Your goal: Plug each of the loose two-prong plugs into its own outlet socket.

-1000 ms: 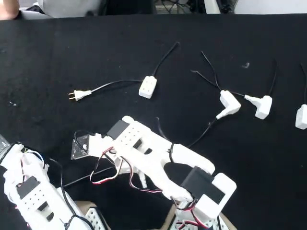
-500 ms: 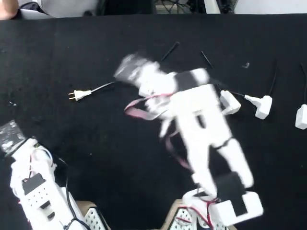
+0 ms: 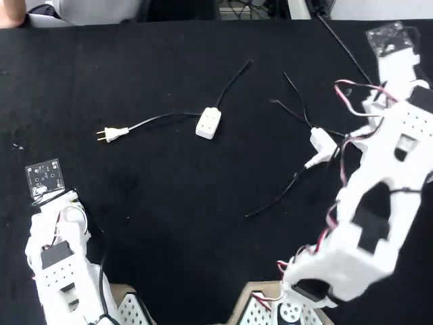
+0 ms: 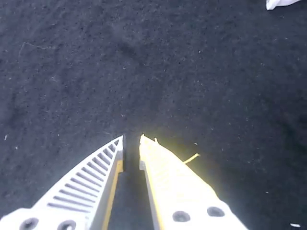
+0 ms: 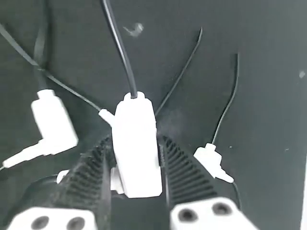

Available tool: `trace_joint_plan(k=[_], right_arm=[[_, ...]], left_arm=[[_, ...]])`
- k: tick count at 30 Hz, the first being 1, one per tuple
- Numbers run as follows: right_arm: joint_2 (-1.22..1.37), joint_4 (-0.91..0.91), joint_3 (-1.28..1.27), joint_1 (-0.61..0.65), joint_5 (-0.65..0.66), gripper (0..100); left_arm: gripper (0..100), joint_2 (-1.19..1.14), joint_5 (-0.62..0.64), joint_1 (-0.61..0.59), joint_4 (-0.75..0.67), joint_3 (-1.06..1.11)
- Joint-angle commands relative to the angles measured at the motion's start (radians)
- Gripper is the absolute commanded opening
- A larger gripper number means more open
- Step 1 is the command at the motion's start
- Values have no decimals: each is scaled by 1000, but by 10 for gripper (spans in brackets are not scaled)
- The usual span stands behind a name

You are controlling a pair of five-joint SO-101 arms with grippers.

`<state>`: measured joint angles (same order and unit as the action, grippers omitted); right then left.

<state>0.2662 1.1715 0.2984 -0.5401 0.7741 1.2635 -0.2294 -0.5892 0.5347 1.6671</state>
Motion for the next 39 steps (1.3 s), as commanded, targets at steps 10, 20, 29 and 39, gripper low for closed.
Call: trace_joint_plan(k=[10,20,29,39], right_arm=[[667,-34,797,14,-256,12],[878,379,1372,66,-256,345],[766,489,1371,112,-347,325],[498,598,1199,124,-476,325]], left_arm=[[65,11,-9,13,-18,18],[65,11,-9,13,-18,18],[70,11,-9,16,-17,-5],[184,-2,71,209,255,-486]])
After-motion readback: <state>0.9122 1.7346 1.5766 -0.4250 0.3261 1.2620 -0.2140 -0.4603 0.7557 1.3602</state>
